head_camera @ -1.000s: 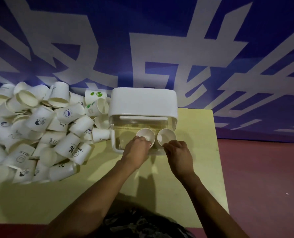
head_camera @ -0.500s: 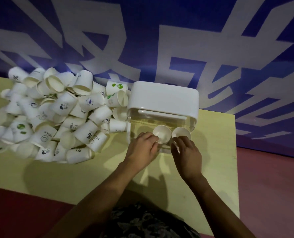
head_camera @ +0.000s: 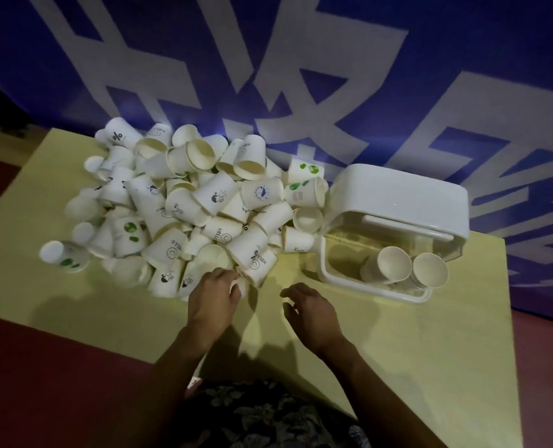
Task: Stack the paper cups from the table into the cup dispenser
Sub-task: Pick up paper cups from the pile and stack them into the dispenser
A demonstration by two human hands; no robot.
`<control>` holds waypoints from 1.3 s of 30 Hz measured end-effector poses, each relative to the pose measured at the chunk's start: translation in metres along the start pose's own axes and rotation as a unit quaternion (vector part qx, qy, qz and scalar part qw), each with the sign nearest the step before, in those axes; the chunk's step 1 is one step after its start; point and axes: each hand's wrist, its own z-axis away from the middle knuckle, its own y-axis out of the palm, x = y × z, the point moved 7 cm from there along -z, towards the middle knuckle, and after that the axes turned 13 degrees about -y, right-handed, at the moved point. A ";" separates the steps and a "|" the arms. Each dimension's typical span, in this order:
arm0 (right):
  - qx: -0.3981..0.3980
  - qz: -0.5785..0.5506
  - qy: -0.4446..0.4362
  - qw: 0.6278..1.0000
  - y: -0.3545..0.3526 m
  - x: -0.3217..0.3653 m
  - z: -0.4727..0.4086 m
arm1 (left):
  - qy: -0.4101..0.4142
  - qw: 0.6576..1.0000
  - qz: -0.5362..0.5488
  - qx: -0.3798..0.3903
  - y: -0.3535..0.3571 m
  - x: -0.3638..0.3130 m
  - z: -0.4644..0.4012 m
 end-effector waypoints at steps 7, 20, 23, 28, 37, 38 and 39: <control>0.082 -0.053 0.092 0.991 0.076 0.034 -0.039 | 0.032 0.996 0.001 0.087 0.010 0.053 -0.043; 0.170 0.166 -0.020 0.971 0.127 0.084 -0.087 | 0.090 0.990 0.064 0.085 -0.012 0.066 -0.072; 0.162 0.151 0.005 0.975 0.122 0.083 -0.088 | 0.101 0.989 0.075 0.076 -0.020 0.065 -0.071; 0.041 0.065 0.056 0.995 0.087 0.068 -0.064 | 0.122 0.987 0.102 0.035 -0.042 0.052 -0.056; -0.199 -0.001 0.098 0.975 -0.030 0.054 -0.010 | 0.201 0.967 0.157 -0.006 -0.078 -0.024 -0.029; -0.225 0.002 0.102 0.969 -0.042 0.051 -0.004 | 0.214 0.963 0.161 -0.004 -0.080 -0.035 -0.027; -0.248 0.008 0.103 0.963 -0.054 0.049 0.002 | 0.227 0.960 0.164 -0.002 -0.080 -0.047 -0.024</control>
